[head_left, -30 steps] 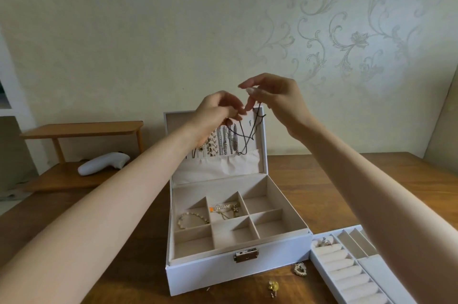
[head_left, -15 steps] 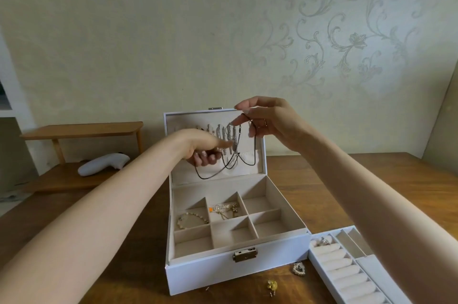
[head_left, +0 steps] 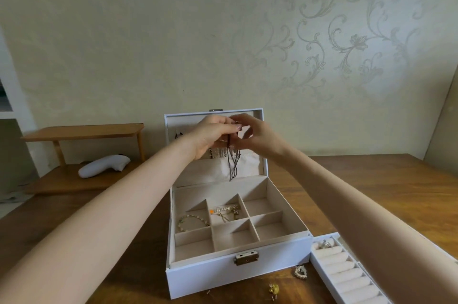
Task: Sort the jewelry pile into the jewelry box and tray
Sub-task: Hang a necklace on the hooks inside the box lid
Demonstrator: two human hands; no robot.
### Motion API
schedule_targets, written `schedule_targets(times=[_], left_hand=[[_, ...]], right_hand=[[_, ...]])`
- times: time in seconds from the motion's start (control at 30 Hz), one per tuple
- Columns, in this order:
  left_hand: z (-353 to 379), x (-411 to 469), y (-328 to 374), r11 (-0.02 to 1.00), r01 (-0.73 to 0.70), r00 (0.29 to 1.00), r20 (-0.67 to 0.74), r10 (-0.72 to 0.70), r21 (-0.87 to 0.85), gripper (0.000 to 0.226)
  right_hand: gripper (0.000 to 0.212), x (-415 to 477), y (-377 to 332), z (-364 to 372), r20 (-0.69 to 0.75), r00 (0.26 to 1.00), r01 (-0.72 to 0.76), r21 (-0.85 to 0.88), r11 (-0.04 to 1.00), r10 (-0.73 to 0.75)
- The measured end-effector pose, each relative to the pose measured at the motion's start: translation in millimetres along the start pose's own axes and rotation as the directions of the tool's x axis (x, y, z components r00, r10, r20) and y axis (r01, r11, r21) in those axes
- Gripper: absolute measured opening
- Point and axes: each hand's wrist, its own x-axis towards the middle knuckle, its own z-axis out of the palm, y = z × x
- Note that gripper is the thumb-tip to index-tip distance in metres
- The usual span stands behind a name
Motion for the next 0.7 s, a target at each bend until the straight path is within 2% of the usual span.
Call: schedule_targets(times=[0.07,0.13,0.2,0.23,0.3,0.37,0.43,0.5,0.6,0.7], left_hand=[[-1,-1,4,0.985,-0.096,0.995,-0.010,0.099,0.142,0.007],[-4,-2,6,0.976,-0.152,0.984,-0.067,0.164,0.154,0.006],[-10,-3,6,0.985,-0.171,0.979,-0.109,0.171,0.008,0.006],[-13,-4,5,0.981,-0.161,0.984,-0.100,0.151,-0.111,0.005],[-19,-7,-3,0.963,-0.131,0.991,-0.052,0.122,-0.234,0.006],[-20,-10,-14,0.980,-0.135,0.991,-0.014,0.134,-0.146,0.016],[-14,-13,-21,0.986,-0.157,0.988,0.004,0.157,-0.055,0.009],[-7,-11,-25,0.987,-0.149,0.988,-0.043,0.146,-0.061,0.022],[-2,-7,-22,0.971,-0.104,0.987,-0.146,0.073,-0.214,0.024],[-4,-6,-20,0.867,0.020,0.983,-0.151,-0.109,-0.498,0.027]], right_hand=[[0.052,0,-5,-2,0.134,0.991,-0.046,0.232,0.972,0.015],[0.033,5,-6,-7,0.163,0.986,-0.059,0.206,0.977,0.025],[0.008,10,-6,-17,0.131,0.991,-0.059,0.143,0.988,0.040],[0.003,11,-6,-22,0.108,0.992,-0.077,0.154,0.985,0.061],[0.006,13,-7,-33,0.067,0.994,-0.096,0.232,0.968,0.083],[0.007,14,-10,-43,0.035,0.996,-0.089,0.333,0.939,0.082],[0.012,15,-15,-46,0.032,0.998,-0.067,0.430,0.900,0.059],[0.018,14,-22,-44,0.030,0.999,-0.042,0.514,0.857,0.031],[0.022,13,-33,-43,0.011,0.999,-0.040,0.647,0.761,0.043],[0.020,14,-38,-45,0.014,0.999,-0.039,0.701,0.712,0.040]])
